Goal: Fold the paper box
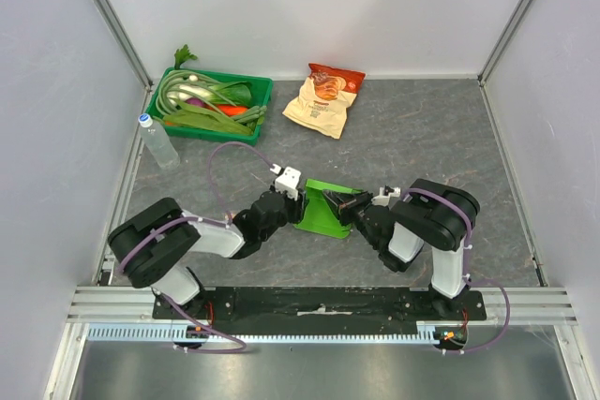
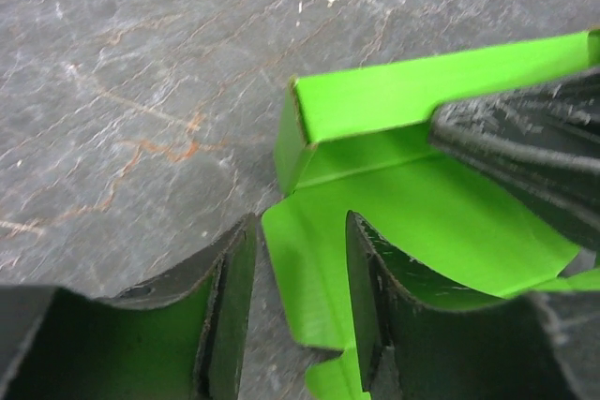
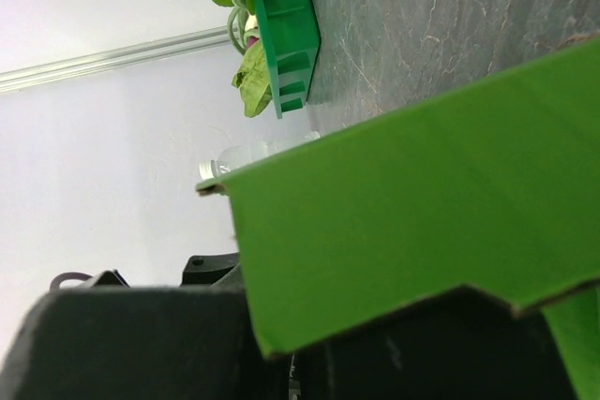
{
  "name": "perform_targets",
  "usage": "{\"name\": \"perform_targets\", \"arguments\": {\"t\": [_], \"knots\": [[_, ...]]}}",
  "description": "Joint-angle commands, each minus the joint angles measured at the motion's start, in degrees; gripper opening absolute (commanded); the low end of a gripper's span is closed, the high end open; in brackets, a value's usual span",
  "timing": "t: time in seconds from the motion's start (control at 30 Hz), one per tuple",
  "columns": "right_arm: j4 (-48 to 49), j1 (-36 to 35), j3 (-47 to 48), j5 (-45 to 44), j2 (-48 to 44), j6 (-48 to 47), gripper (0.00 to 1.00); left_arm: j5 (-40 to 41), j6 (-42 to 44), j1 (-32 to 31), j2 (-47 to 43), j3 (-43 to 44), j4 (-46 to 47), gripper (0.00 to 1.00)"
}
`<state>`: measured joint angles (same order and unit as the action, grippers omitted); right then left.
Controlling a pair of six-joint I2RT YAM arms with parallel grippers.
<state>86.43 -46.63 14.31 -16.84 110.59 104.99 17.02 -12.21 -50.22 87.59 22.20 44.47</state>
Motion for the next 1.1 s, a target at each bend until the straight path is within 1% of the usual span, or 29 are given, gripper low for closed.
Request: {"name": "perform_targets", "arguments": {"t": [0.0,0.1,0.2,0.37,0.4,0.47,0.5,0.53,0.6,0.63,0.67,0.7,0.77,0.83,0.9,0.97,1.0,1.07], "knots": [[5.9,0.1,-1.1,0.5,3.1,-2.1,0.00,0.0,1.7,0.1,3.9,4.8,5.1,0.48],[5.2,0.1,-1.0,0.8,2.9,-2.1,0.00,1.8,2.2,0.0,5.1,5.4,6.7,0.45],[5.1,0.1,-0.9,0.8,2.9,-2.1,0.00,4.2,3.1,0.2,7.1,7.3,5.7,0.37],[4.8,0.1,-0.1,1.1,3.0,-2.1,0.00,5.8,4.0,0.3,9.0,9.4,5.1,0.32],[4.7,0.1,-0.1,1.2,3.0,-2.1,0.00,6.0,4.3,0.3,10.0,9.9,4.8,0.30],[4.1,0.1,0.1,1.3,2.8,-1.9,0.00,7.1,4.9,0.3,10.9,11.5,3.2,0.22],[3.8,0.1,0.2,1.3,2.6,-1.9,0.00,8.9,5.0,0.3,11.5,11.9,2.6,0.19],[3.2,0.1,0.1,1.1,2.2,-1.6,0.00,10.0,5.5,0.3,12.4,12.5,2.3,0.14],[2.5,0.1,-0.1,0.8,1.6,-1.7,0.00,13.4,6.1,0.1,13.3,13.0,1.3,0.09],[1.5,0.1,-0.1,0.8,0.7,-1.8,0.00,15.1,6.3,-0.1,14.4,13.9,0.2,0.02],[0.6,0.1,0.2,0.7,0.2,-1.8,0.00,21.8,6.4,-1.0,15.1,14.6,-1.2,0.02],[-0.2,0.1,0.3,0.6,-0.4,-1.7,0.00,25.3,6.5,-1.6,16.2,15.3,-3.1,0.02],[-2.1,-0.4,0.5,-0.3,-1.6,-1.9,0.00,29.8,6.8,-2.3,19.0,16.7,-3.2,0.02],[-3.2,-0.7,0.6,-0.4,-2.2,-2.0,0.00,29.0,5.5,-2.3,19.5,16.3,-2.3,0.02],[-2.6,-0.7,0.8,-0.6,-2.1,-2.0,0.00,26.5,4.4,-2.4,18.8,15.1,-0.3,0.02],[-0.8,-0.6,0.5,-0.7,-1.3,-2.6,0.00,20.3,5.5,-2.6,17.9,12.3,6.8,0.02],[1.7,-0.1,0.1,-0.2,-1.2,-4.7,0.00,18.2,5.7,-2.6,16.8,10.3,9.2,0.02],[2.2,0.1,-1.3,0.4,-2.2,-6.5,0.00,13.9,6.6,-2.5,16.3,9.4,12.5,0.02]]}}
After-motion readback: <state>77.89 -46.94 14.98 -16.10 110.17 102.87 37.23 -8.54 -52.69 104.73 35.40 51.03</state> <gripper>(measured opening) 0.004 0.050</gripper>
